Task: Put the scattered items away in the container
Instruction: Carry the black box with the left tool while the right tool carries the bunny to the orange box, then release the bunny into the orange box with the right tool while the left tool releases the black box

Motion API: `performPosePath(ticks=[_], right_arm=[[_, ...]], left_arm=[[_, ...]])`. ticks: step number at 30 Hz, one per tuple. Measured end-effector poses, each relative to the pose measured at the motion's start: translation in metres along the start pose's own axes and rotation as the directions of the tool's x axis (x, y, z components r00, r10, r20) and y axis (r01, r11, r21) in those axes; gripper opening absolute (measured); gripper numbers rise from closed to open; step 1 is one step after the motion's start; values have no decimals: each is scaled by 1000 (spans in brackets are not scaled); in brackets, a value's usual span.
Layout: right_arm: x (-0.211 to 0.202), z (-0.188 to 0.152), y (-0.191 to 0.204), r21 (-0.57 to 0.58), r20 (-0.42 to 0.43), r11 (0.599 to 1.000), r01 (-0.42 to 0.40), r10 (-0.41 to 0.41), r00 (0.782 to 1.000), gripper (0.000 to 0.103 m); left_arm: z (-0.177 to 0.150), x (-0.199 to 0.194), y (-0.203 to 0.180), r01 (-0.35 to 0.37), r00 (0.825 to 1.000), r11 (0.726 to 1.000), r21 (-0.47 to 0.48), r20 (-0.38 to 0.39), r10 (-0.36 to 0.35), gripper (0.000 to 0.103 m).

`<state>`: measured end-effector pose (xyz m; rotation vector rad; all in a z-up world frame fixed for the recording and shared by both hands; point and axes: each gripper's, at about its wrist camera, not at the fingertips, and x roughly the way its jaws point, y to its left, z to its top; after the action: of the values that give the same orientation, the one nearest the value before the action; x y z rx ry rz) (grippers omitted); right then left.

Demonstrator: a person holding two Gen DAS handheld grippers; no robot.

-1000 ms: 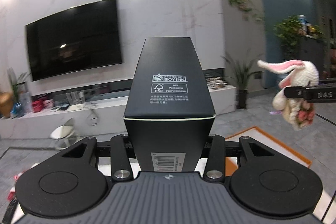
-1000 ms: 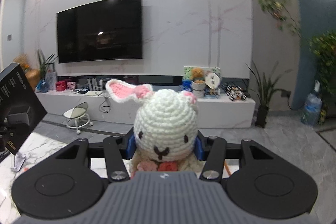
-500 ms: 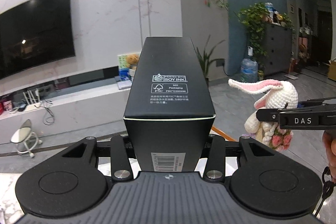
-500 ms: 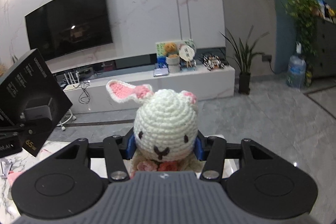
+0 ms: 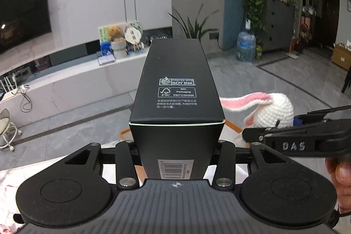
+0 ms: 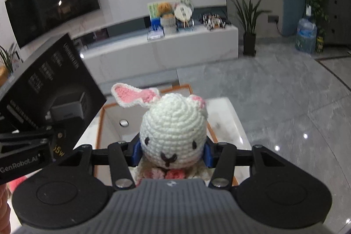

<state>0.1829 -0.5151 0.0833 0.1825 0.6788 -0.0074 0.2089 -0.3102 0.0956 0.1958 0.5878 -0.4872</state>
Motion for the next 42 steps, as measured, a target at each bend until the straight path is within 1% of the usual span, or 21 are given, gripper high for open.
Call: performPosePath(ticks=[5, 12, 22, 25, 34, 42], right_arm=[[22, -5, -8, -2, -54, 1000, 27, -27, 998, 54], [43, -15, -20, 2, -122, 999, 48, -47, 991, 54], [51, -22, -16, -16, -159, 999, 50, -52, 986, 55], [51, -23, -14, -29, -169, 998, 48, -52, 984, 55], [43, -28, -12, -109, -205, 992, 61, -82, 975, 55], [32, -30, -12, -122, -195, 992, 42, -65, 979, 55]], left_arm=[[-8, 28, -10, 31, 997, 999, 29, -75, -29, 50], [-19, 54, -15, 44, 988, 998, 43, -150, -37, 50], [-35, 75, -19, 44, 974, 998, 38, -225, -34, 50], [-40, 73, -20, 52, 970, 998, 33, -240, -43, 50], [-61, 56, -32, 116, 950, 993, 25, -294, -104, 50], [-70, 46, -45, 160, 941, 986, 54, -310, -135, 50]])
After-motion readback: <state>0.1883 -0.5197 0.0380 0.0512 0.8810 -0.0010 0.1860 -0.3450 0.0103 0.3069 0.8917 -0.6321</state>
